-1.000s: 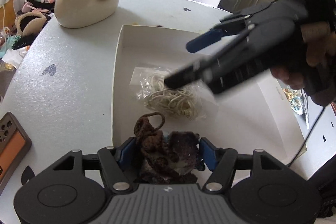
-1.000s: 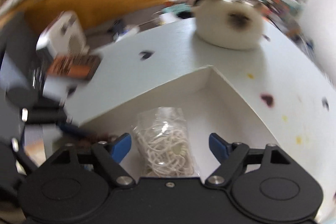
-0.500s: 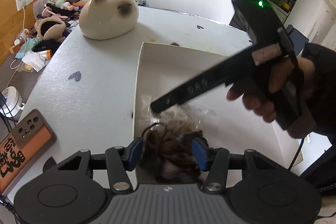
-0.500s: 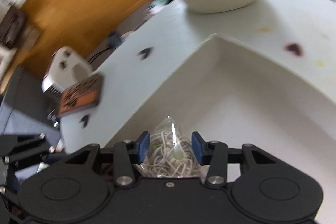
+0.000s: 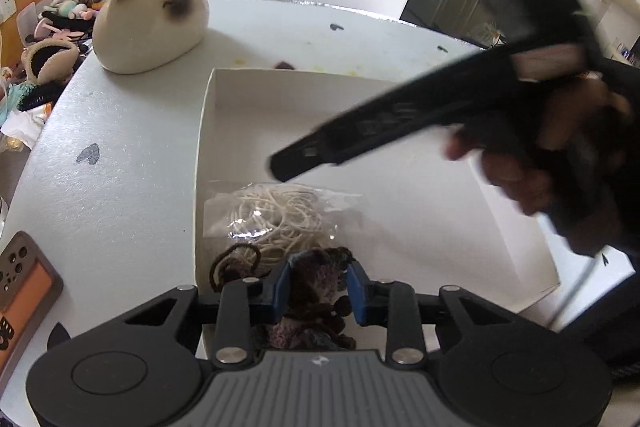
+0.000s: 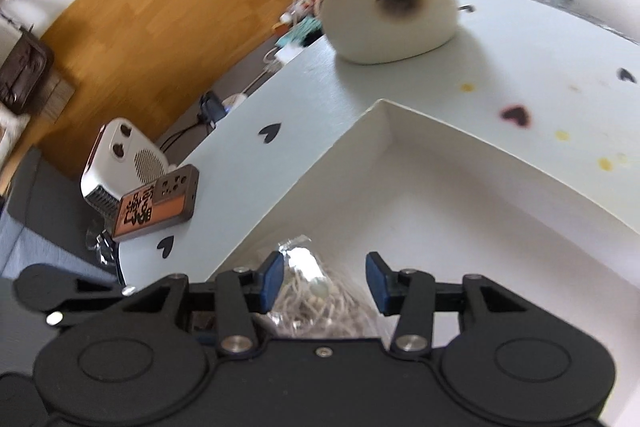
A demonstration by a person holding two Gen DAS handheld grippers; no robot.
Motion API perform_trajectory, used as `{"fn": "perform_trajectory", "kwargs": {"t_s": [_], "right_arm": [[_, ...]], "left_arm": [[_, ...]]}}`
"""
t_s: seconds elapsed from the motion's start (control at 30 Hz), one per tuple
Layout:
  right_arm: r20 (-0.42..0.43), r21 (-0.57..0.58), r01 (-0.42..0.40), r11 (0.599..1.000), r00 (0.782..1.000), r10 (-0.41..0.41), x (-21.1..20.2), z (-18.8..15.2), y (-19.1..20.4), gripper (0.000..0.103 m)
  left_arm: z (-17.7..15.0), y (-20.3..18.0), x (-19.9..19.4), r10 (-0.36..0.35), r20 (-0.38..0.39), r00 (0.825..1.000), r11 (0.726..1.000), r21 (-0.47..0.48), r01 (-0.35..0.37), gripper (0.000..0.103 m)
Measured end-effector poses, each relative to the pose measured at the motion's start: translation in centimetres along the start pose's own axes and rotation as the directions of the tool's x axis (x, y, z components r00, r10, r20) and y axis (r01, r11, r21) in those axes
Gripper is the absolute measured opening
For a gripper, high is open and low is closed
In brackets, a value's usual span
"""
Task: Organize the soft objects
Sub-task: 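Release the cord bag from the right tool while the left tool releases the scrunchie into the tray, then withdraw both tools from the tray and move toward the remaining items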
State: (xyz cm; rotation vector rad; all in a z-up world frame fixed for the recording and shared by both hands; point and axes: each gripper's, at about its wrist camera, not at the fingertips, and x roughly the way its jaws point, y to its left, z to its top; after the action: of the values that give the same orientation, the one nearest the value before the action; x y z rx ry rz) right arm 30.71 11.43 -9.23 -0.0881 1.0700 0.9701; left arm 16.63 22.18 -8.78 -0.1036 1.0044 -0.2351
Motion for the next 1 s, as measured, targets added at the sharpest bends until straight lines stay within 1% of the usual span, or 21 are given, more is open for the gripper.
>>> {"fn": "perform_trajectory", "kwargs": {"t_s": [0.13, 0.23, 0.3, 0.43, 0.5, 0.6, 0.63, 0.73, 0.8, 0.87, 0.93, 1.0], "right_arm": [[0.031, 0.041, 0.024, 0.999, 0.999, -0.025, -2.3, -1.1, -0.6, 0.047], [0.045, 0.065, 0.041, 0.997, 0.998, -0.044, -3.6, -2.2, -0.7, 0.047], [0.059, 0.077, 0.051, 0.996, 0.997, -0.056, -4.4, -2.7, -0.5, 0.047], [0.09, 0.085, 0.068, 0.994, 0.993, -0.076, -5.7, -3.7, 0.0, 0.047], [0.104, 0.085, 0.077, 0.993, 0.991, -0.086, -6.3, -4.1, 0.4, 0.047], [0.129, 0.086, 0.089, 0.992, 0.987, -0.1, -7.2, -4.8, 1.0, 0.048], [0.138, 0.083, 0.099, 0.992, 0.984, -0.11, -7.5, -5.0, 1.2, 0.05], [0.167, 0.077, 0.126, 0.989, 0.976, -0.138, -8.4, -5.7, 1.8, 0.056], [0.186, 0.082, 0.143, 0.986, 0.97, -0.156, -9.2, -6.4, 2.1, 0.059], [0.203, 0.086, 0.16, 0.983, 0.964, -0.174, -9.9, -7.1, 2.5, 0.065], [0.219, 0.085, 0.183, 0.979, 0.956, -0.197, -10.7, -7.9, 2.8, 0.069], [0.232, 0.085, 0.202, 0.976, 0.948, -0.217, -11.4, -8.7, 3.2, 0.071]], "left_arm": [[0.4, -0.2, 0.5, 0.02, -0.018, 1.0, 1.0, 0.023, -0.02, 0.029], [0.5, -0.2, 0.1, 0.024, -0.007, 1.0, 0.999, 0.031, -0.023, 0.029], [0.5, 0.0, -0.4, 0.021, 0.002, 1.0, 1.0, 0.015, -0.021, 0.032], [0.4, 0.3, -1.7, 0.012, 0.034, 0.999, 1.0, -0.008, -0.012, 0.034], [0.3, 0.2, -2.2, 0.014, 0.045, 0.999, 1.0, -0.012, -0.013, 0.039], [0.1, 0.1, -3.0, 0.019, 0.059, 0.998, 1.0, -0.011, -0.019, 0.04], [0.0, 0.1, -3.2, 0.02, 0.064, 0.998, 1.0, -0.01, -0.02, 0.041], [-0.3, 0.0, -3.9, 0.032, 0.078, 0.996, 0.999, -0.012, -0.031, 0.051], [-0.4, -0.1, -4.4, 0.046, 0.088, 0.995, 0.999, -0.015, -0.045, 0.06], [-0.5, -0.3, -4.8, 0.049, 0.1, 0.994, 0.999, -0.02, -0.047, 0.062], [-0.6, -0.3, -5.2, 0.046, 0.11, 0.993, 0.999, -0.025, -0.044, 0.066], [-0.8, -0.4, -5.6, 0.051, 0.12, 0.992, 0.999, -0.024, -0.048, 0.076]]}}
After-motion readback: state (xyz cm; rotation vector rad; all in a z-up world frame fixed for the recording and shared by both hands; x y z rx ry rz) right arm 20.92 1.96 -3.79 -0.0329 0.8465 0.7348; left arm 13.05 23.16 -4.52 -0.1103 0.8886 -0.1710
